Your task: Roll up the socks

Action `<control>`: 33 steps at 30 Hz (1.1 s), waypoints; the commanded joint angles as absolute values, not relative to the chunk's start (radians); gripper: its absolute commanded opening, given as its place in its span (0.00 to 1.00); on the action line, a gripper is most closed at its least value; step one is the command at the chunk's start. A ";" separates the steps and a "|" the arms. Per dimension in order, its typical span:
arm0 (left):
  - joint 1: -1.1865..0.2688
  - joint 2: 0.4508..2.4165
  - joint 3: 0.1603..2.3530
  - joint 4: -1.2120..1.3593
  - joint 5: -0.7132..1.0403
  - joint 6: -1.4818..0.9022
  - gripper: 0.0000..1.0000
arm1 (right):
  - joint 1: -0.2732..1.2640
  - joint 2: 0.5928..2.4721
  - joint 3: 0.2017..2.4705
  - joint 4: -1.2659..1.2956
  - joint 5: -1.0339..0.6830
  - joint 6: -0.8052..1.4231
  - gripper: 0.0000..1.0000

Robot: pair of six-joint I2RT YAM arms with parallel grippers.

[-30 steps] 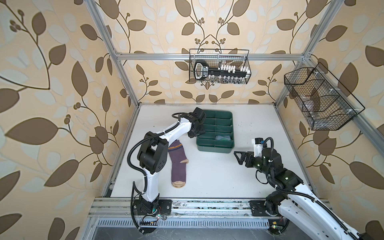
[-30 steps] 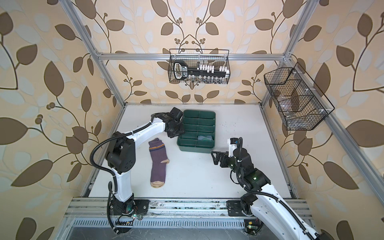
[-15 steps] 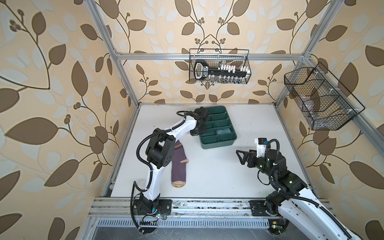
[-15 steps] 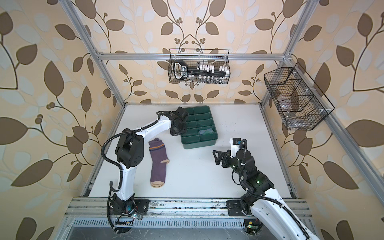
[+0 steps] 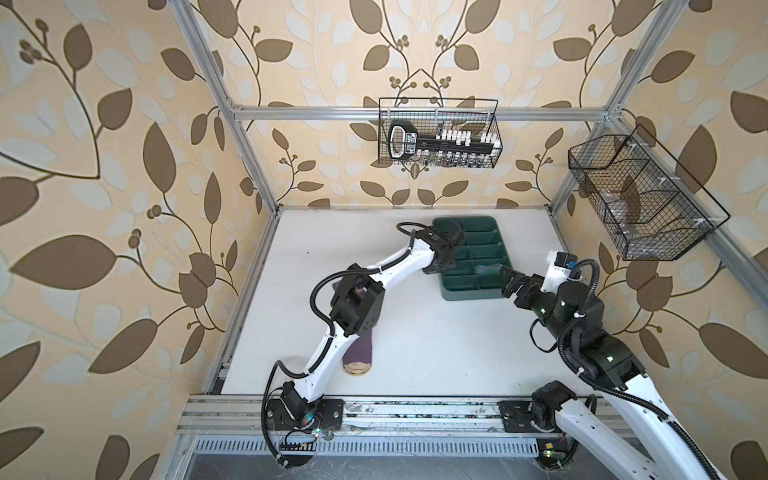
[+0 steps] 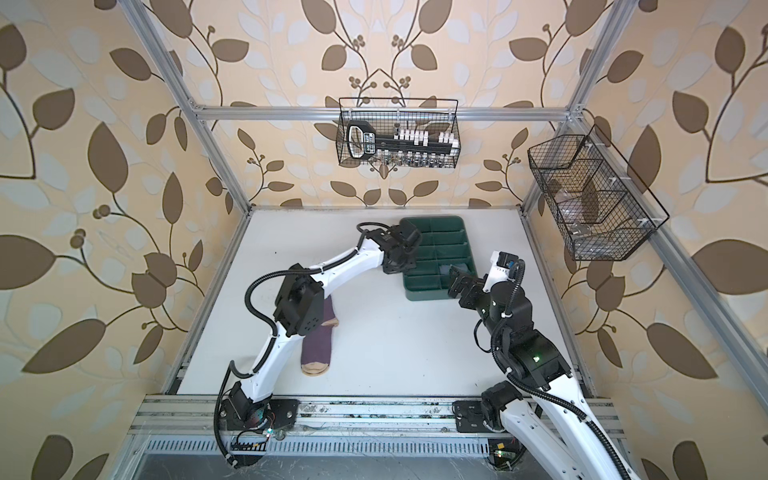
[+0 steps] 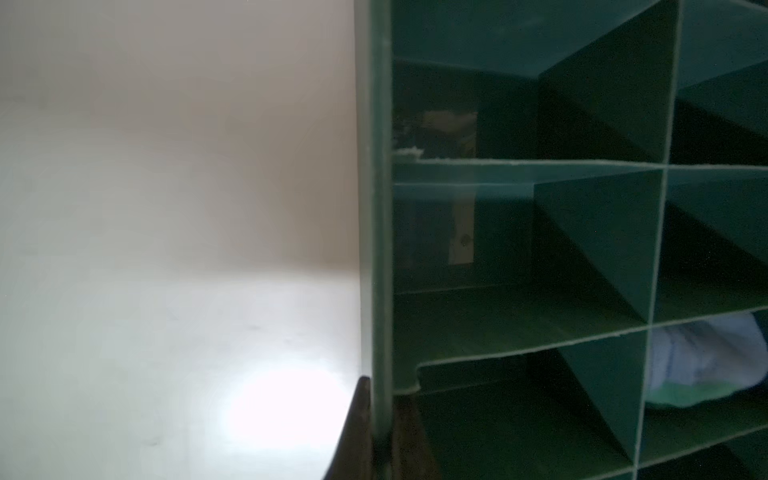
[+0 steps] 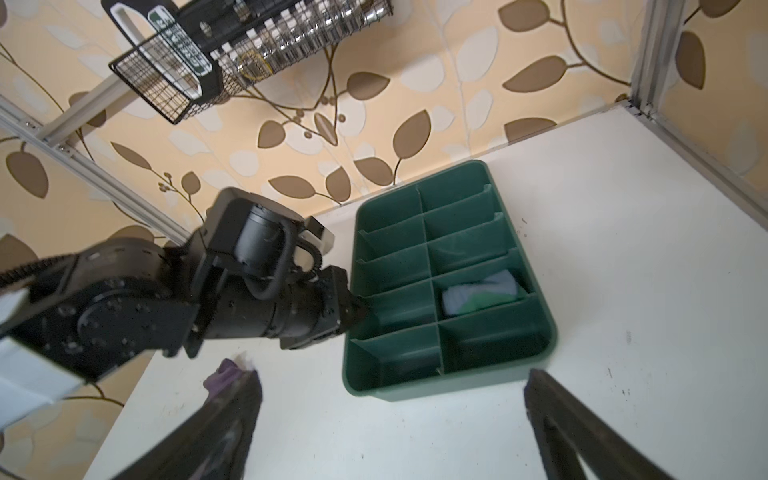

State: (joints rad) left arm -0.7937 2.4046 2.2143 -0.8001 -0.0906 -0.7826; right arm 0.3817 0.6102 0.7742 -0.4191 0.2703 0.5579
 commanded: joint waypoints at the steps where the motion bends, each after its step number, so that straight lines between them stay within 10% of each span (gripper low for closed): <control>1: -0.843 2.445 2.304 -0.773 -0.080 -0.844 0.00 | 0.364 0.616 0.828 -0.464 0.295 0.561 1.00; 11: -0.901 2.447 2.304 -0.708 -0.026 -0.896 0.02 | 0.323 0.631 0.883 -0.529 0.322 0.506 1.00; 18: -0.902 2.280 2.198 -0.654 -0.068 -0.827 0.64 | 0.307 0.651 0.955 -0.603 0.359 0.427 1.00; 23: -0.899 2.058 2.122 -0.669 -0.188 -0.692 0.90 | 0.306 0.676 0.999 -0.651 0.295 0.423 1.00; 33: -0.823 1.334 1.450 -0.599 -0.525 -0.576 0.99 | 0.550 0.854 1.007 -0.722 0.331 0.439 0.97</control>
State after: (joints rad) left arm -0.8597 1.4521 1.6108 -0.5854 -0.3870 -0.6079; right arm 0.4637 0.8234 0.9928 -0.7044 0.2913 0.4408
